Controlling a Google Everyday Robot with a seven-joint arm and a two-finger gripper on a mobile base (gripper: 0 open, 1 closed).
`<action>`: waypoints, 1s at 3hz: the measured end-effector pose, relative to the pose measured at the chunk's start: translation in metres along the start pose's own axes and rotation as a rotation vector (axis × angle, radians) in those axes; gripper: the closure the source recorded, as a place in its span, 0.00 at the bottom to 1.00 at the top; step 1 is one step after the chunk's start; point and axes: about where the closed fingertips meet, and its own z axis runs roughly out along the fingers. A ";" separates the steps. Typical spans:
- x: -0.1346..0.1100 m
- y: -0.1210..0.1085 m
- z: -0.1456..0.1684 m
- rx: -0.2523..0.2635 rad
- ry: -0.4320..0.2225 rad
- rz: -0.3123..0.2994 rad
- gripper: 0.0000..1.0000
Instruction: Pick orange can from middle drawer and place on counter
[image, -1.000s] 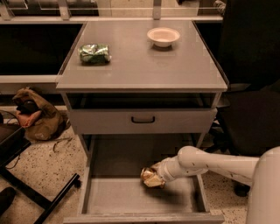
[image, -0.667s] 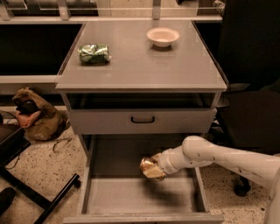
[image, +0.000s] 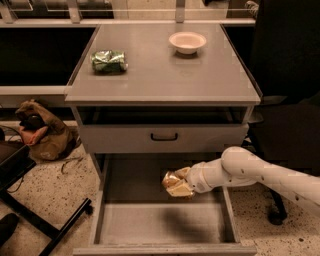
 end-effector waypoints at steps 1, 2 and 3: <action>-0.046 0.005 -0.035 0.037 -0.055 -0.006 1.00; -0.115 0.018 -0.081 0.100 -0.088 -0.054 1.00; -0.187 0.033 -0.128 0.172 -0.091 -0.163 1.00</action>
Offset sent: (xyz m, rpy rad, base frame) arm 0.0117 0.0261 0.2618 0.0278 -0.2596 -0.0778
